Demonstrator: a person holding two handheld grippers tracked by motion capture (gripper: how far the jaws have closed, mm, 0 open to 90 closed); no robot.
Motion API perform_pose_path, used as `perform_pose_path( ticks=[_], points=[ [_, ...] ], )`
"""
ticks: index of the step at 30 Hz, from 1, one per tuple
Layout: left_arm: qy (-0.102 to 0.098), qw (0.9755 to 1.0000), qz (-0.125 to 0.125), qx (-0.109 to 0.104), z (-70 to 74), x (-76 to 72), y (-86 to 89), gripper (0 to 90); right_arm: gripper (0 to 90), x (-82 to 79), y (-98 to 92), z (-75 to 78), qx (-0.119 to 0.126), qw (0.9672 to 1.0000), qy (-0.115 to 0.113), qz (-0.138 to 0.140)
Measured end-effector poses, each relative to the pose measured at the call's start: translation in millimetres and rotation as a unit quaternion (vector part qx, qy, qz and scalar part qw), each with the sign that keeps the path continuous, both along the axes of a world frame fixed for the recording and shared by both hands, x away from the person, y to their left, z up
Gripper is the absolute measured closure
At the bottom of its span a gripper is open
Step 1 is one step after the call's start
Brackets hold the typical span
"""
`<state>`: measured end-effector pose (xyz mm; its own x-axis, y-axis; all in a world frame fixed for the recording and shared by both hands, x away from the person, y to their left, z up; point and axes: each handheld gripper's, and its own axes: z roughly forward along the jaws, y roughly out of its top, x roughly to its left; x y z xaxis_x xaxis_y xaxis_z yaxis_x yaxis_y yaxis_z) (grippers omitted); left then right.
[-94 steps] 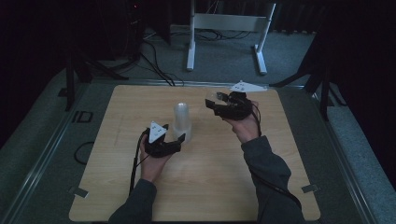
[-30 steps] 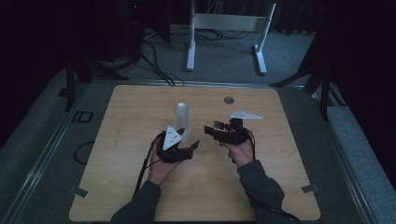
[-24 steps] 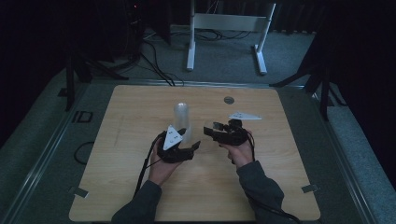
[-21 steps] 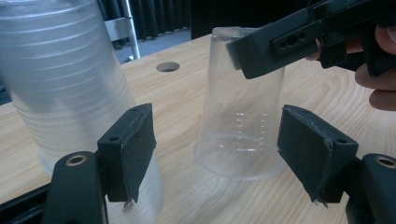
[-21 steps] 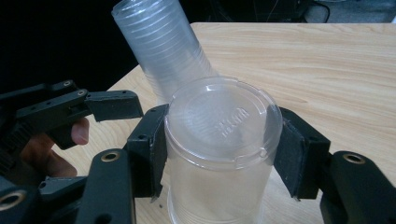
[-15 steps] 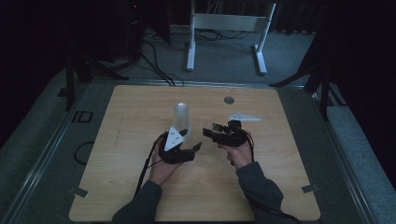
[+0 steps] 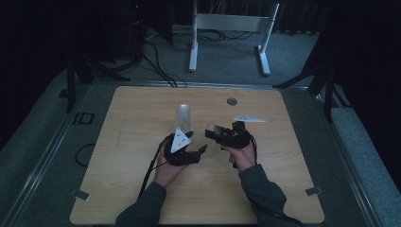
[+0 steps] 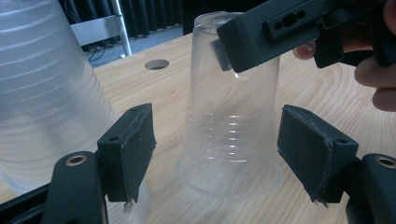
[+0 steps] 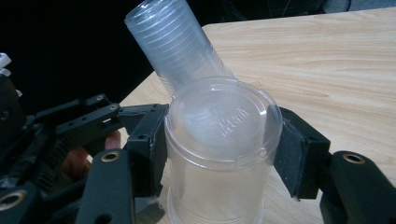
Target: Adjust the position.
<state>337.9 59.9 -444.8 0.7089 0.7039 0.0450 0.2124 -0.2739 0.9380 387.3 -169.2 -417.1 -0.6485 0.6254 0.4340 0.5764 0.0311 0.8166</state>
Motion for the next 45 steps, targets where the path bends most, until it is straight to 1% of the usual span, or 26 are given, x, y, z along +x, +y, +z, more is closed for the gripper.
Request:
perform_pose_path(
  ticks=[4,5,8,13,15,23,28,35,39,45],
  points=[
    [0.002,1.0,0.0,0.001,-1.2,1.0,-2.3,27.5,41.6,0.4,0.0,-0.8,0.006,1.0,0.005,0.002],
    [0.002,1.0,-0.002,0.0,-1.7,1.2,-2.9,27.3,41.6,0.8,-0.2,-1.2,0.012,0.9999,0.009,0.004],
    [0.005,1.0,-0.004,-0.002,-3.6,1.9,-4.7,26.9,41.6,1.3,-0.5,-1.3,0.018,0.9997,0.014,0.008],
    [0.006,1.0,-0.006,-0.002,-6.6,2.3,-6.9,26.1,41.6,1.4,-1.2,-0.9,0.026,0.9995,0.017,0.011],
    [0.008,0.9999,-0.007,-0.004,-7.7,2.9,-7.6,26.0,41.7,1.7,-2.2,-1.1,0.034,0.9992,0.022,0.01],
    [0.007,0.9999,-0.009,-0.004,-11.1,4.0,-11.0,25.4,41.8,1.5,-3.2,-5.5,0.049,0.9981,0.034,0.015],
    [0.01,0.9999,-0.009,-0.001,-13.1,4.7,-12.2,25.3,41.9,2.6,-4.6,-7.5,0.071,0.9962,0.048,0.018],
    [0.008,0.9999,-0.004,-0.006,-14.5,5.1,-12.2,25.4,42.1,3.4,-6.4,-7.5,0.086,0.9947,0.053,0.019],
    [0.009,0.9999,-0.005,-0.007,-14.9,5.0,-12.2,25.3,42.1,4.1,-7.5,-8.1,0.104,0.9923,0.063,0.024],
    [0.011,0.9999,-0.005,-0.005,-15.8,4.7,-11.5,25.7,42.1,4.2,-7.7,-8.3,0.105,0.9921,0.064,0.023]
  ],
)
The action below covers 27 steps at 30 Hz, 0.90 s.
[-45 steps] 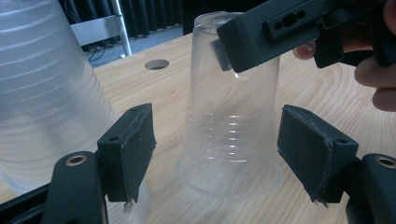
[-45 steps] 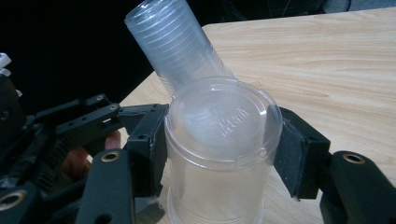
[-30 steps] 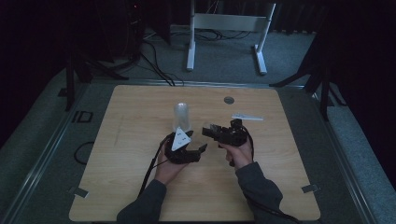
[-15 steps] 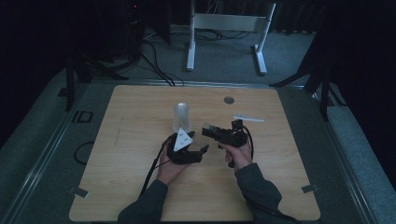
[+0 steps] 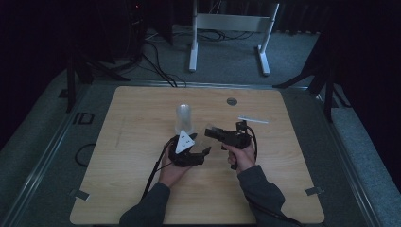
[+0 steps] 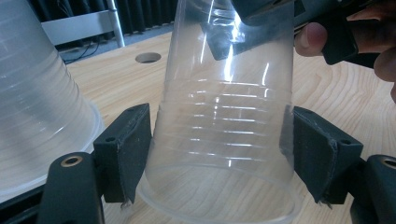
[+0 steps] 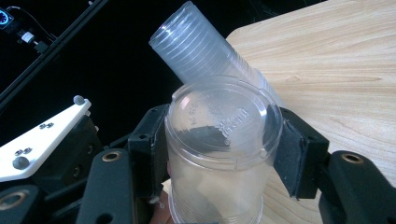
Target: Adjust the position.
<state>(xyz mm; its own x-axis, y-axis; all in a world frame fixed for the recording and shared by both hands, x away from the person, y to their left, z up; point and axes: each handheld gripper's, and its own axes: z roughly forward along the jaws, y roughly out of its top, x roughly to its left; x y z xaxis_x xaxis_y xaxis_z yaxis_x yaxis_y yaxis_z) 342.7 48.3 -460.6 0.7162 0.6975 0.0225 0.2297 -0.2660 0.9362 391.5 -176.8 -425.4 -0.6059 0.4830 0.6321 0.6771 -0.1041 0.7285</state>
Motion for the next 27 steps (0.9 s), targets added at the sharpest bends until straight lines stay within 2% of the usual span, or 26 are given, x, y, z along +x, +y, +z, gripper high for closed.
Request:
perform_pose_path(
  ticks=[18,27],
  points=[
    [0.003,1.0,-0.003,0.001,-0.2,-1.2,0.0,28.5,40.7,1.3,-1.5,-1.9,0.001,1.0,0.003,0.0],
    [0.005,0.9999,-0.008,0.006,0.9,-1.1,2.6,28.6,36.7,2.1,-2.5,-0.9,-0.013,0.9999,-0.001,0.005]
  ],
)
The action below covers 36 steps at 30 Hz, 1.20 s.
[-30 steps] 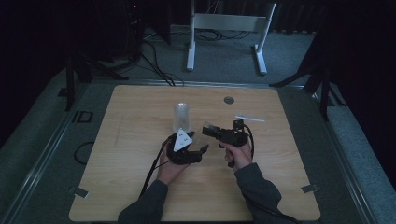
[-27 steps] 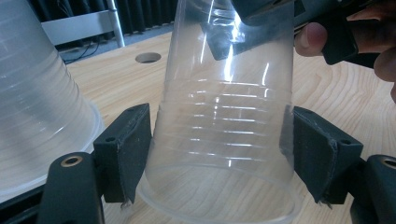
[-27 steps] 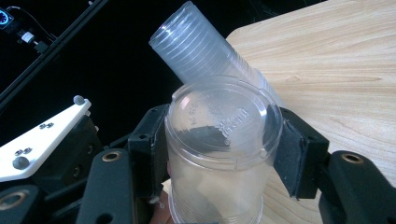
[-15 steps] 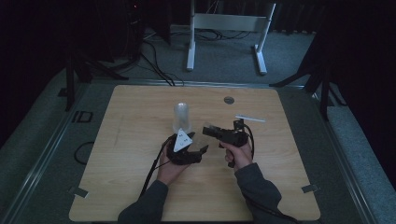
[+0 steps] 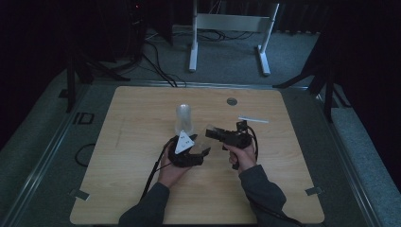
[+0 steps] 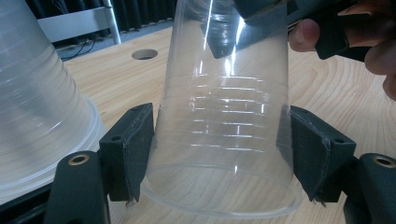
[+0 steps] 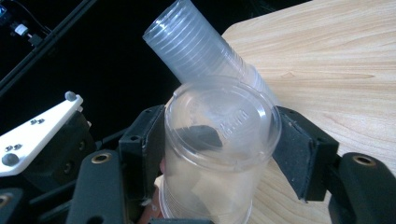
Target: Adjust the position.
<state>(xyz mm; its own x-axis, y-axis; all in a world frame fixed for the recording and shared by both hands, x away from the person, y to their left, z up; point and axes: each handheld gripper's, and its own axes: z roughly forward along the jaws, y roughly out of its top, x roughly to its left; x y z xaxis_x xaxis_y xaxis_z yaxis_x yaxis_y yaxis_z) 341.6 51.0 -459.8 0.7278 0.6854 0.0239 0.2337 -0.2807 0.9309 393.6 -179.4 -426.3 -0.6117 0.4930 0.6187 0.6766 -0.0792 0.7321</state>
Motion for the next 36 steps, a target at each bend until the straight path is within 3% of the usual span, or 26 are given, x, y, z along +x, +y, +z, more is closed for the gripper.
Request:
perform_pose_path(
  ticks=[14,17,26,32,33,36],
  points=[
    [0.004,1.0,0.003,-0.005,2.5,2.5,10.8,29.3,30.4,-5.2,-1.8,0.7,-0.009,0.9997,-0.012,0.02],
    [0.01,0.9999,-0.001,-0.01,2.0,3.7,15.7,29.3,29.6,-8.3,-2.0,2.1,-0.037,0.9983,-0.026,0.036],
    [0.014,0.9999,-0.002,-0.008,1.5,4.5,20.5,29.4,27.1,-11.1,-5.8,0.2,-0.067,0.9959,-0.035,0.049],
    [0.015,0.9999,-0.005,-0.006,3.2,4.4,22.3,29.6,24.3,-11.9,-8.4,-0.5,-0.097,0.9926,-0.042,0.058],
    [0.016,0.9998,-0.008,-0.006,3.8,4.6,23.1,29.5,23.0,-12.5,-8.7,0.2,-0.12,0.9898,-0.046,0.063],
    [0.016,0.9998,-0.012,-0.008,4.5,4.3,24.1,29.6,21.7,-12.6,-8.8,0.5,-0.131,0.988,-0.049,0.067]
  ],
)
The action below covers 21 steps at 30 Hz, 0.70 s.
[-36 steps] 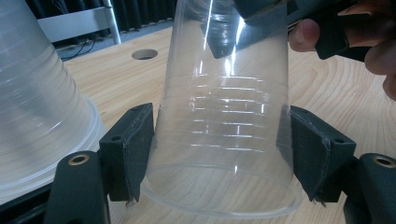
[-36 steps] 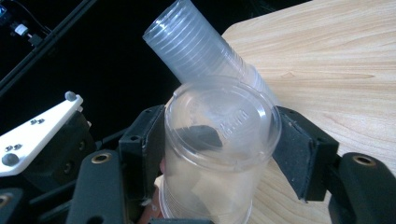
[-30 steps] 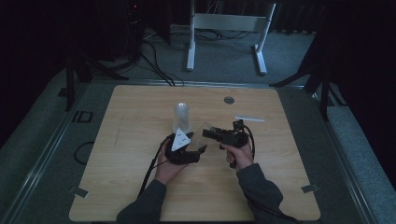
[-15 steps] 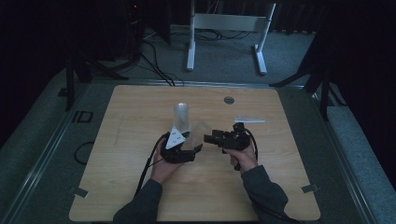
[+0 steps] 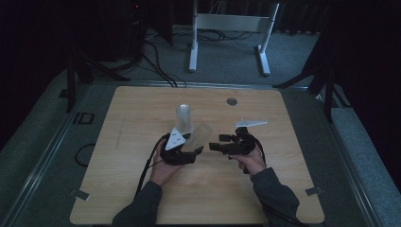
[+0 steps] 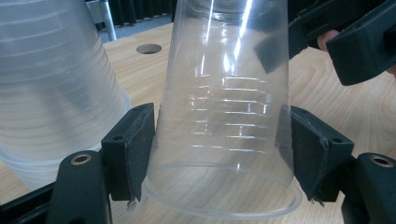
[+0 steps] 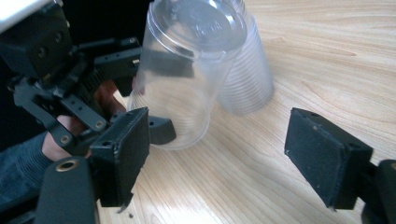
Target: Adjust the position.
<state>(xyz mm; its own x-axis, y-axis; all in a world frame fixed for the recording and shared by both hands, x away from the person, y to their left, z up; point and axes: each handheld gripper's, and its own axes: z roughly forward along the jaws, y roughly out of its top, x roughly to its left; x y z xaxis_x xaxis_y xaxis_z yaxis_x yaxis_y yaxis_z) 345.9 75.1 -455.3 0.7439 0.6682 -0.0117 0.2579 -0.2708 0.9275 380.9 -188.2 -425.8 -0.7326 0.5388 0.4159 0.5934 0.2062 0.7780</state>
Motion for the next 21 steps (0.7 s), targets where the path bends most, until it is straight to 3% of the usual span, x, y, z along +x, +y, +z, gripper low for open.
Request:
perform_pose_path(
  ticks=[4,21],
  points=[
    [-0.001,1.0,-0.006,0.001,2.3,-0.3,1.6,29.6,19.3,-0.3,-0.3,2.1,-0.022,0.9997,-0.01,0.008],
    [-0.002,0.9994,-0.033,0.011,13.2,0.9,5.5,29.7,20.3,1.1,-7.3,10.7,-0.074,0.9967,-0.022,0.025]
  ],
)
